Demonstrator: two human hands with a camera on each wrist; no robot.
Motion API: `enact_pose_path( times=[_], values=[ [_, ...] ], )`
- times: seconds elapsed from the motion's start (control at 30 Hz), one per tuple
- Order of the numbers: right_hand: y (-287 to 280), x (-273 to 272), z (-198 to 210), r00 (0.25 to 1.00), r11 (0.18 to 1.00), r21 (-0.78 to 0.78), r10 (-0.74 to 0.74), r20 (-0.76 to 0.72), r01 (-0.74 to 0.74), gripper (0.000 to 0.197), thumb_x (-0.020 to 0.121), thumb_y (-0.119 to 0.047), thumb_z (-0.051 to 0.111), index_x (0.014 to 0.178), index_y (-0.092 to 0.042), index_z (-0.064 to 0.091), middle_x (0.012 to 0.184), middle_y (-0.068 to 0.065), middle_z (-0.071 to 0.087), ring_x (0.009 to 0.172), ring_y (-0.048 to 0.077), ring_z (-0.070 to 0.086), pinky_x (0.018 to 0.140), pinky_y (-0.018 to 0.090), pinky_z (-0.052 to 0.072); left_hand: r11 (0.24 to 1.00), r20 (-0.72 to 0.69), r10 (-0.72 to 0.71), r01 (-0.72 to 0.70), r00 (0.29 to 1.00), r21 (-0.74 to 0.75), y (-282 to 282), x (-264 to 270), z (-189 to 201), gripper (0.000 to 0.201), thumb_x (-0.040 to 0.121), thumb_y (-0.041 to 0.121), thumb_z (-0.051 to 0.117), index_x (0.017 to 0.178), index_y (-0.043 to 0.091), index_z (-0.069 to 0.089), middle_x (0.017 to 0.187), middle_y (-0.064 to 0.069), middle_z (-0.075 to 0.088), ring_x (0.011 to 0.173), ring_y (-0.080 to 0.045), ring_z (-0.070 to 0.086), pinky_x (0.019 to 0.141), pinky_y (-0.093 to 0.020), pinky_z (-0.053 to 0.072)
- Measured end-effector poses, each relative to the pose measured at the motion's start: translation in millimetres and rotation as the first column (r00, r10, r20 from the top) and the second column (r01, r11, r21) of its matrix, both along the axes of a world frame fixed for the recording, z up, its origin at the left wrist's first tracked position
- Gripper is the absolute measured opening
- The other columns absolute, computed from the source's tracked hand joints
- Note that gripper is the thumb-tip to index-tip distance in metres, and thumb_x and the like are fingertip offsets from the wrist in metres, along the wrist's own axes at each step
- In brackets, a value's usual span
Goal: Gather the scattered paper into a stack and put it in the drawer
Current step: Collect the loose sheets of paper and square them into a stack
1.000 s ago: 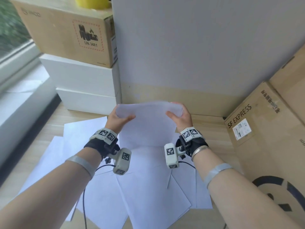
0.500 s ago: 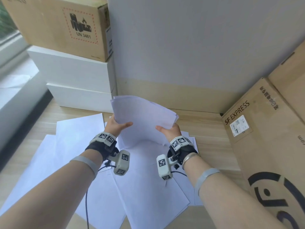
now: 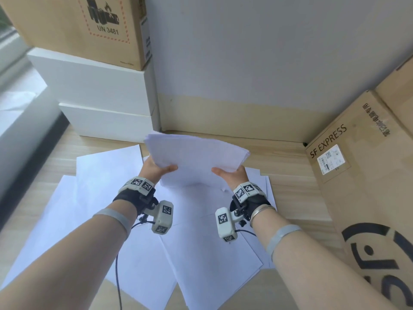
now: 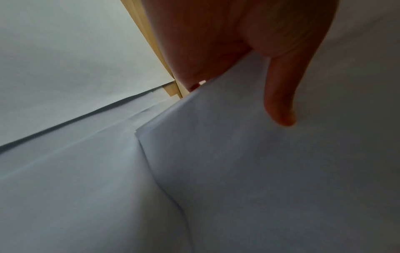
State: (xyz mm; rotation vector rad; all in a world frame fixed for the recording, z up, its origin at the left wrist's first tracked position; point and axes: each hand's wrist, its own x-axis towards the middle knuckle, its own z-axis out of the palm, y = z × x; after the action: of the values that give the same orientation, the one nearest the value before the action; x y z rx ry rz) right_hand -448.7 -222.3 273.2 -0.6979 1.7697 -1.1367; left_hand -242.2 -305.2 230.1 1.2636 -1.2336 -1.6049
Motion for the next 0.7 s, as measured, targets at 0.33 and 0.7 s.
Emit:
enact_pose_path(
  times=[0.33,0.7],
  values=[
    [4,-3,-22,0.998,0.996,0.083,0.023,-0.064,-0.018,0.028,0.075,-0.01,0.076,0.1,-0.001,0.068,0.094,0.007,0.066,0.088,0.015,0.06,0.086,0.027,0.048,0.981,-0.048,-0.11,0.116,0.993,0.154,7,15,-13,0.066,0.035,0.017,0.088,0.096,0.019,0.063,0.097,-0.003,0.07,0.105,-0.03,0.062,0.091,-0.038,0.054],
    [11,-2,-50,0.985,0.97,0.241,0.072,-0.159,-0.032,0.042,0.066,-0.032,0.08,0.098,-0.007,0.067,0.105,0.009,0.072,0.092,0.027,0.068,0.082,0.042,0.057,0.986,0.214,-0.123,0.096,0.969,0.135,17,6,-28,0.017,0.073,0.009,0.072,0.088,0.014,0.065,0.098,-0.008,0.064,0.104,-0.025,0.056,0.105,-0.046,0.041]
  ],
)
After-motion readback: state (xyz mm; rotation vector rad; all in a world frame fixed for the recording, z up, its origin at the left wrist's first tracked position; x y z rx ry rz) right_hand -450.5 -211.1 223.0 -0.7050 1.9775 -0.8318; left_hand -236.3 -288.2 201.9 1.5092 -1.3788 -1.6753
